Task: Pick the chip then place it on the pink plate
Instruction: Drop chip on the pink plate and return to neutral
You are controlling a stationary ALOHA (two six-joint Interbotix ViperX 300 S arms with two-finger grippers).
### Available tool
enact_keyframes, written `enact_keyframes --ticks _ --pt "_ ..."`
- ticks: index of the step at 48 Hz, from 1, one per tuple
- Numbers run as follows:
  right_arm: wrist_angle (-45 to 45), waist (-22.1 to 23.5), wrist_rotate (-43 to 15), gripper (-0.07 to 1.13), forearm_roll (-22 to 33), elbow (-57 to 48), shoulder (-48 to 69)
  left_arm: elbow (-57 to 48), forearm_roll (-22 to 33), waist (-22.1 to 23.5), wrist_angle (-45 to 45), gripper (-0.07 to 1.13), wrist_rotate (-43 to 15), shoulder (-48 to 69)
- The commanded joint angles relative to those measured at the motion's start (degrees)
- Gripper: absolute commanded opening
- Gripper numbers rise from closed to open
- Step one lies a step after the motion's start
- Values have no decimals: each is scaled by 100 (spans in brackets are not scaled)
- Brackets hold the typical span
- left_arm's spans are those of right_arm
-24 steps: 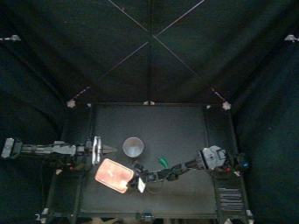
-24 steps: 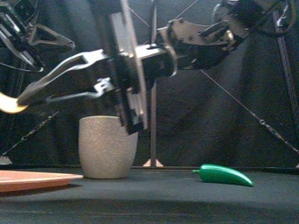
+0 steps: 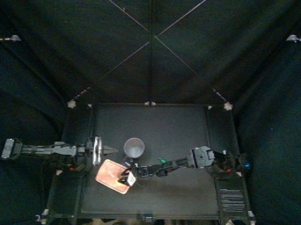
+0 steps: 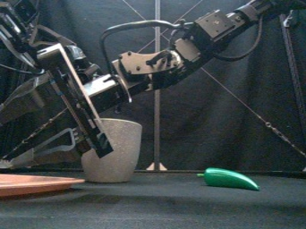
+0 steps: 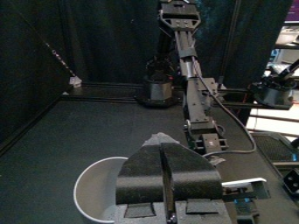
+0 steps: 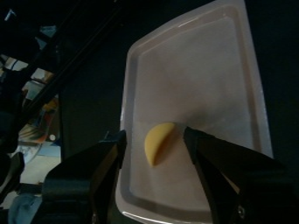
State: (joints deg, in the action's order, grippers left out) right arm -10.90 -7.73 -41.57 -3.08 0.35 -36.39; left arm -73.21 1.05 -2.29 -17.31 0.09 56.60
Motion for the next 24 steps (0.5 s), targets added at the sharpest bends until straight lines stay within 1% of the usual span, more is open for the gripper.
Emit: enact_keyframes --ticks 1,7,13,24 --pt "-18 -26 44 90 9 105 299 97 0 -9 -18 5 0 -18" --pt "-18 -79 44 90 167 -167 668 97 -9 -9 -18 5 0 -18" --pt "-114 -141 44 90 396 -791 1160 97 0 0 -18 5 0 -18" --pt "-1521 -167 70 90 800 -2417 2259 97 0 -9 -18 5 -26 -18"
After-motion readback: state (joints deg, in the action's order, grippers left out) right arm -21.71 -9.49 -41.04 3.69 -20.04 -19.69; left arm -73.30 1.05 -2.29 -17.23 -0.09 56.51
